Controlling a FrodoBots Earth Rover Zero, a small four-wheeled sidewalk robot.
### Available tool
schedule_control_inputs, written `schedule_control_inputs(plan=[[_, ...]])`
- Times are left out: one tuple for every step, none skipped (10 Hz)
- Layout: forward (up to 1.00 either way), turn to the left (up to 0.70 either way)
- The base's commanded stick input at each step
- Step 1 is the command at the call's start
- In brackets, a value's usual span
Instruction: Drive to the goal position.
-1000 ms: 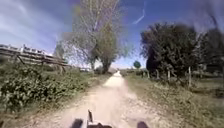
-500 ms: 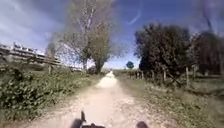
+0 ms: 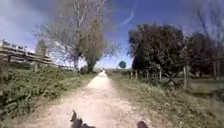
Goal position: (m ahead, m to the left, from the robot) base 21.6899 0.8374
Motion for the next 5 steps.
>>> schedule_control_inputs(plan=[[0.7, 0.0], [0.7, 0.0], [0.7, 0.0], [0.7, 0.0], [0.7, 0.0]])
